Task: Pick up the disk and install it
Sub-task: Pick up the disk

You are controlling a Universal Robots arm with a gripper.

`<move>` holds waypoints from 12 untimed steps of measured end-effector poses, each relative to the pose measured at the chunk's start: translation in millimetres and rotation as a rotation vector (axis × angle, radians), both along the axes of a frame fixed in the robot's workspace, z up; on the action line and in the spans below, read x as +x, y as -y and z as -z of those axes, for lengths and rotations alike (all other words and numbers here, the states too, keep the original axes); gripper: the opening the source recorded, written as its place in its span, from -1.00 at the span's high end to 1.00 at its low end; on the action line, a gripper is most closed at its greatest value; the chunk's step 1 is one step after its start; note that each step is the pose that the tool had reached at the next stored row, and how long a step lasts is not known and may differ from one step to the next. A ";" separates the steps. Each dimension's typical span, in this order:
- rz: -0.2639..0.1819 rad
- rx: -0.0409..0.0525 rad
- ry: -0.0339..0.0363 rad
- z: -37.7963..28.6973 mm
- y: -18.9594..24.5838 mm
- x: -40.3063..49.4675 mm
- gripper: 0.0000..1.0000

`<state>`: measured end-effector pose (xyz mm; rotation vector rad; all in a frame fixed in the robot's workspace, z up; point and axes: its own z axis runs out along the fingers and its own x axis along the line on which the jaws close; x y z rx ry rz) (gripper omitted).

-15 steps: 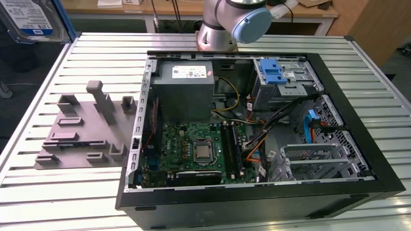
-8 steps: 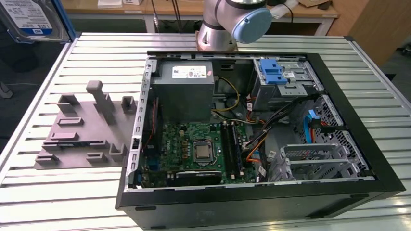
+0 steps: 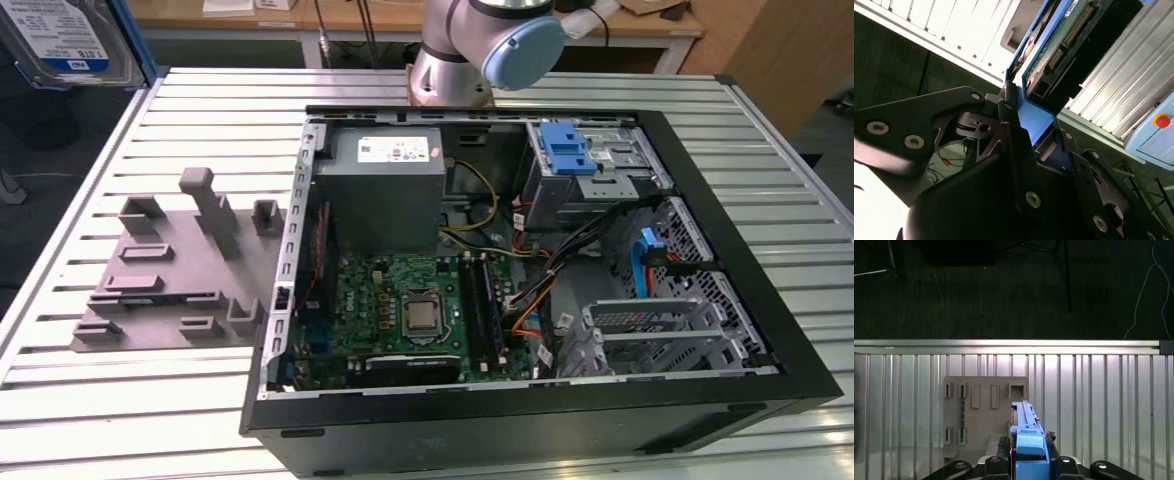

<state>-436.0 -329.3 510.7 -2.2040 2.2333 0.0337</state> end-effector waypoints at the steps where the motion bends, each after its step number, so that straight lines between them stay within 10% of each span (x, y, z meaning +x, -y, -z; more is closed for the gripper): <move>1: 0.000 -0.0001 -0.0001 -0.1 0.0 0.5 0.27; 12: 0.000 -0.0001 -0.0002 -0.1 0.0 6.9 0.27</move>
